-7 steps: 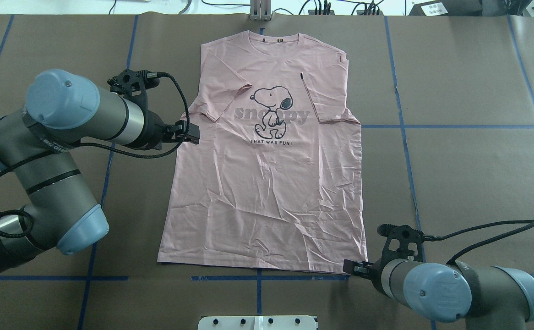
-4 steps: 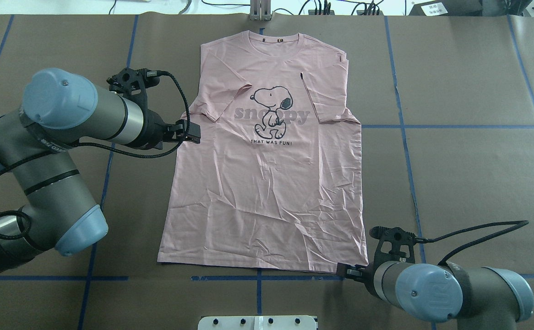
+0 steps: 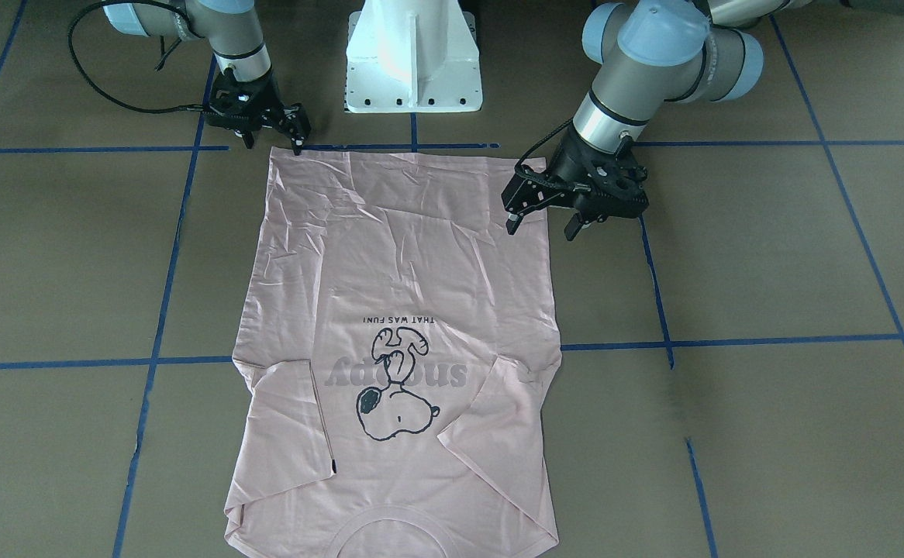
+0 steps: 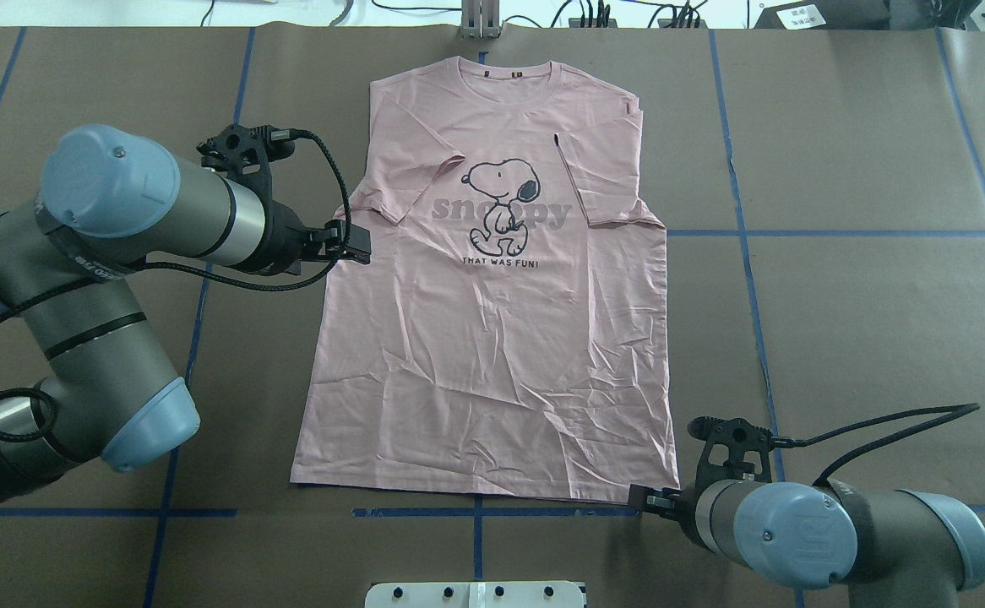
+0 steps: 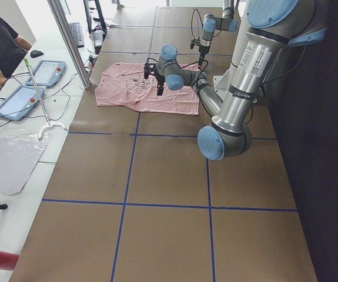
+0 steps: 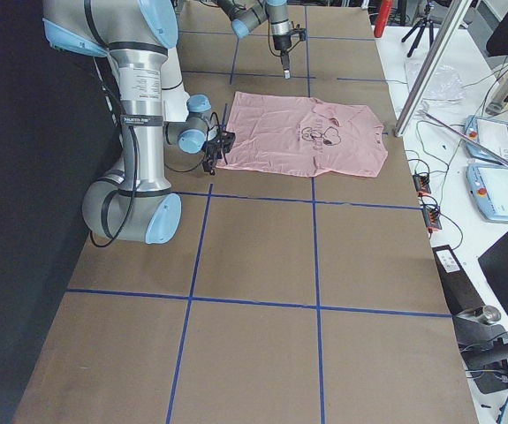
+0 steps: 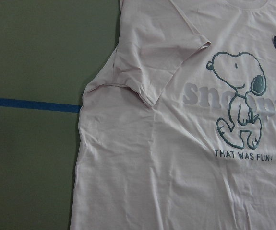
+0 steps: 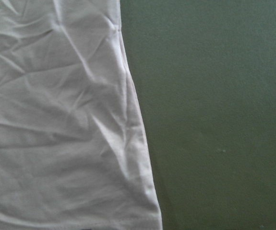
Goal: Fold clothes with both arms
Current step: 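Lower the left gripper to its hem corner while the right gripper holds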
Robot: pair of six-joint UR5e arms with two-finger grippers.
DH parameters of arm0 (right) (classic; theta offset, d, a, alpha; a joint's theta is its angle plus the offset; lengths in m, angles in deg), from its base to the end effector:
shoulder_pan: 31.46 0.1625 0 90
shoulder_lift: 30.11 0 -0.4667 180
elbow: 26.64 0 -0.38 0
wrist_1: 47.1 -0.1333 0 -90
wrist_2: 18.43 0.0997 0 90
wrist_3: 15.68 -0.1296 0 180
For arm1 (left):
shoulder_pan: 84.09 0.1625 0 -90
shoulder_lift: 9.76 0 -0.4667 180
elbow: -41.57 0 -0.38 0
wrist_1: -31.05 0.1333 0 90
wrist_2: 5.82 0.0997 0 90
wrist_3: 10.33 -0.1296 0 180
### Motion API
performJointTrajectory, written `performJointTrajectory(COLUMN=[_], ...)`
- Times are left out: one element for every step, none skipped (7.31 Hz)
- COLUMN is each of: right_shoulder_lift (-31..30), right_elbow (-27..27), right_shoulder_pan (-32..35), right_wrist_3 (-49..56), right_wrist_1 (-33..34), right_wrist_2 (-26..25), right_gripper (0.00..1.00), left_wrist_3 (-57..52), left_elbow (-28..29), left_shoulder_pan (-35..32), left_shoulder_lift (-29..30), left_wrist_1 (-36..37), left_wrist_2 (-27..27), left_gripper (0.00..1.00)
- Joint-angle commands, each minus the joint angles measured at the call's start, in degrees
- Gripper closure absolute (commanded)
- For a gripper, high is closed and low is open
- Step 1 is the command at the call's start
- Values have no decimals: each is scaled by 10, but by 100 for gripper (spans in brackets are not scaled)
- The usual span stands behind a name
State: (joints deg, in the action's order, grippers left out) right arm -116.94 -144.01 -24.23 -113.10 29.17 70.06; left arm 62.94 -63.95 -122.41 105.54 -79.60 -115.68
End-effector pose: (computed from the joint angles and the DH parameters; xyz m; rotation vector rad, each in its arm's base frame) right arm -0.4936 -0.2004 0.4586 0.0238 -0.7748 0.2530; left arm 0.4481 -0.4679 0.3067 0.2133 1.0854 -0.1518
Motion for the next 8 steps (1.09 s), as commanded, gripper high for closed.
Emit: performJointTrajectory(right_shoulder_lift=[-1, -1, 2, 3, 2, 3, 3, 3], right_elbow=[1, -2, -5, -13, -15, -14, -12, -12], right_shoulder_pan=[1, 1, 1, 2, 7, 9, 10, 10], right_wrist_3=[0, 0, 0, 0, 0, 1, 1, 2], right_wrist_1=[2, 2, 1, 1, 1, 1, 1, 1], right_wrist_2=[0, 0, 0, 5, 11, 12, 11, 11], right_gripper=[54, 89, 100, 100, 100, 100, 100, 100], left_wrist_3=[0, 0, -1, -1, -1, -1, -1, -1], left_elbow=[0, 0, 0, 1, 1, 1, 4, 8], left_shoulder_pan=[0, 0, 1, 0, 1, 1, 2, 7], left_shoulder_lift=[0, -3, -3, -3, -3, -2, -1, 1], left_wrist_1=[0, 0, 0, 0, 0, 0, -1, 0], left_wrist_2=[0, 1, 1, 1, 1, 1, 1, 1], left_gripper=[0, 0, 0, 0, 0, 0, 0, 0])
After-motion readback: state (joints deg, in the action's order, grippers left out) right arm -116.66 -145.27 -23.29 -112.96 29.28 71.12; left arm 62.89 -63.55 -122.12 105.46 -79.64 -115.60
